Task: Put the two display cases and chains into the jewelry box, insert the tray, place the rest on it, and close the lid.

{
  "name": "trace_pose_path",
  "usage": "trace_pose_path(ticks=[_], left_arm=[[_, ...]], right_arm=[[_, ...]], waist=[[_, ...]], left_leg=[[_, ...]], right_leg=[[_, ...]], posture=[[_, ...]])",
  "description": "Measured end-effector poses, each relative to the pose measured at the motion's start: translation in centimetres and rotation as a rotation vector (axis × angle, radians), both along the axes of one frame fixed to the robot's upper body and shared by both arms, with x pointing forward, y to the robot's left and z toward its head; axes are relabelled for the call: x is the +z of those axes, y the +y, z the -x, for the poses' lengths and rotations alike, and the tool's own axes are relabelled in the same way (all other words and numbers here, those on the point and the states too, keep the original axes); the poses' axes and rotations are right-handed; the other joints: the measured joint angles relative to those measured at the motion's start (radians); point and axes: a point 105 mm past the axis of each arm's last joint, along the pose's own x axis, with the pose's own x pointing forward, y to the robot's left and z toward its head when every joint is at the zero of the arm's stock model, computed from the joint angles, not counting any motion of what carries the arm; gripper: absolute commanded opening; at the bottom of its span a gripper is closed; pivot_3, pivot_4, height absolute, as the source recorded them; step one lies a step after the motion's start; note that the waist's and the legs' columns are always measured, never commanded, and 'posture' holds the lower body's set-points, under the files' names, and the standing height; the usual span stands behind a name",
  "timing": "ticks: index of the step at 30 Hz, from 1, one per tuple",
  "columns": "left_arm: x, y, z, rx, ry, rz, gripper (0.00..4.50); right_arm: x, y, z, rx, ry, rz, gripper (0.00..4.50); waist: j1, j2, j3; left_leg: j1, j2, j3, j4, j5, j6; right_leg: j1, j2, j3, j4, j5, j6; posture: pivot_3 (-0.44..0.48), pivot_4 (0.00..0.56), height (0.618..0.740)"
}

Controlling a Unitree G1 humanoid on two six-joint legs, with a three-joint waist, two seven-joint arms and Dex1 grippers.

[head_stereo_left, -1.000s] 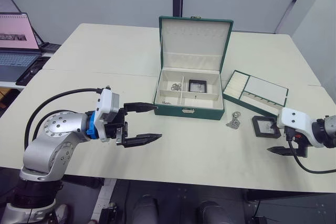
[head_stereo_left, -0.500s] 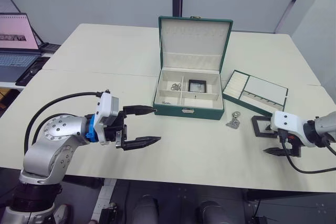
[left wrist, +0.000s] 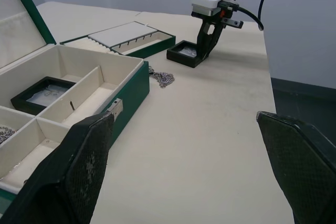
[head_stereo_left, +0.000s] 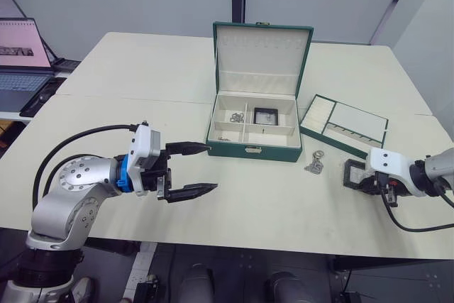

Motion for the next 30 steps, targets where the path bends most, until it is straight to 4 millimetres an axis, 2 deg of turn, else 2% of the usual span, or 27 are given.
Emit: trace_pose_path(ticks=[10, 12, 15, 19, 22, 26, 30], left_arm=[[0.1, 0.0, 0.0, -0.003, -0.003, 0.000, 4.50], [0.1, 0.0, 0.0, -0.006, -0.001, -0.005, 4.50], [0.3, 1.2, -0.1, 0.002, 0.010, -0.043, 4.50], [1.0, 2.3, -0.6, 0.017, 0.026, -0.043, 4.50], [1.3, 3.4, -1.2, 0.044, 0.049, -0.037, 4.50], [1.0, 4.9, -2.1, 0.099, 0.058, -0.032, 4.50], [0.9, 5.6, -2.3, 0.132, 0.042, -0.037, 4.50]], right_arm=[[0.4, 0.3, 0.2, -0.005, 0.009, 0.004, 0.06], [1.4, 0.3, 0.2, -0.003, -0.010, 0.019, 0.06], [4.6, 0.9, 0.5, 0.015, -0.045, 0.023, 0.06], [8.6, 3.4, 0.0, 0.081, -0.137, -0.005, 0.06], [10.7, 6.6, -0.8, 0.161, -0.181, -0.062, 0.06], [11.1, 10.2, -1.9, 0.250, -0.170, -0.103, 0.06], [10.9, 13.4, -4.2, 0.295, -0.153, -0.124, 0.06]], waist=[[0.000, 0.001, 0.001], [0.000, 0.004, 0.002], [-0.002, 0.007, 0.004], [-0.008, 0.008, 0.004], [-0.012, 0.009, 0.005], [-0.010, 0.009, 0.005], [-0.009, 0.010, 0.005]], left_leg=[[0.000, 0.000, 0.000, 0.000, 0.000, 0.000], [0.000, 0.000, 0.000, 0.000, 0.000, 0.000], [0.000, 0.000, 0.000, 0.000, 0.000, 0.000], [0.001, 0.000, 0.000, -0.001, 0.000, 0.000], [0.001, 0.001, 0.000, -0.001, 0.000, 0.000], [0.001, 0.001, 0.001, -0.001, 0.000, 0.000], [0.001, 0.001, 0.001, 0.000, 0.000, 0.000]], right_leg=[[0.000, 0.000, 0.000, 0.000, 0.000, 0.000], [0.000, 0.000, 0.000, 0.000, 0.000, 0.000], [0.000, 0.000, 0.000, 0.001, 0.000, 0.000], [-0.001, 0.000, 0.000, 0.001, 0.000, 0.000], [-0.001, 0.001, 0.000, 0.001, 0.000, 0.000], [-0.003, 0.000, 0.000, 0.001, 0.000, 0.000], [-0.004, 0.000, 0.000, 0.002, 0.000, 0.000]], posture=[[0.000, 0.150, 0.740], [0.000, 0.150, 0.740], [0.000, 0.150, 0.740], [0.000, 0.150, 0.740], [0.000, 0.150, 0.740], [0.000, 0.150, 0.740], [0.000, 0.150, 0.740]])
